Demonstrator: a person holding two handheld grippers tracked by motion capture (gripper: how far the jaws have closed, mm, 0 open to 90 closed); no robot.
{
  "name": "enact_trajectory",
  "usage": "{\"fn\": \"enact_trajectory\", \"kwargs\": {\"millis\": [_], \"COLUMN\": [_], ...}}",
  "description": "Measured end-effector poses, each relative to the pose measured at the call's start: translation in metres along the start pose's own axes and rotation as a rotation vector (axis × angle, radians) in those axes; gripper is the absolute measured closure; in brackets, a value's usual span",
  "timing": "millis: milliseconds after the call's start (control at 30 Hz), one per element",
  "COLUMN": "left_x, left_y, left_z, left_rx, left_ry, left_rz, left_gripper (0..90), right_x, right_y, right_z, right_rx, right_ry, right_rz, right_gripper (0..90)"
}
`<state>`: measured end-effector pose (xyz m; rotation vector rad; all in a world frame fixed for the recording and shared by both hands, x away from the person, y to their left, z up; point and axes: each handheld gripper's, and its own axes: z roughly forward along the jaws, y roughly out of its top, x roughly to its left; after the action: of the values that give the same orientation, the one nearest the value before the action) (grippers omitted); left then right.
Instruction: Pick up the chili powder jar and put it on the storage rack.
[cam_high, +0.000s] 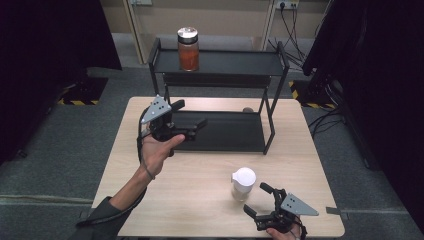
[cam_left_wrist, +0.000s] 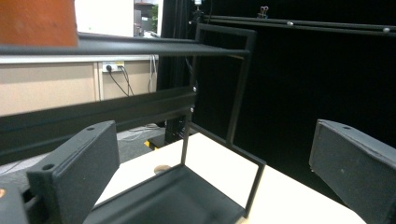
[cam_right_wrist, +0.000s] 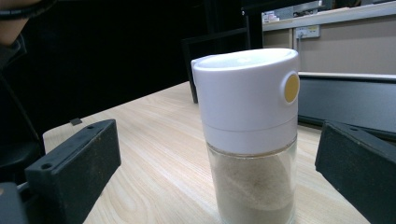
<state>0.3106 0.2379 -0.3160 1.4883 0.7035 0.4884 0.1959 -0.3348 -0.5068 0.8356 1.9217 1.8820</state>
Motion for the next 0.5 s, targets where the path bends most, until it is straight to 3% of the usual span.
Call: {"fn": "enact_trajectory", "kwargs": {"millis": [500], "left_x": [0.001], "left_y": [-0.04], "left_z": [-0.018], "left_rx": [0.015], "left_ry": [-0.057], "left_rz": [-0.02], "left_gripper": [1.1], "right_x": [0.0], "right_y": [0.0], "right_z": [0.0], "right_rx": [0.0], "right_ry": [-0.001], "right_rz": [0.001], "right_gripper": [0.3]}}
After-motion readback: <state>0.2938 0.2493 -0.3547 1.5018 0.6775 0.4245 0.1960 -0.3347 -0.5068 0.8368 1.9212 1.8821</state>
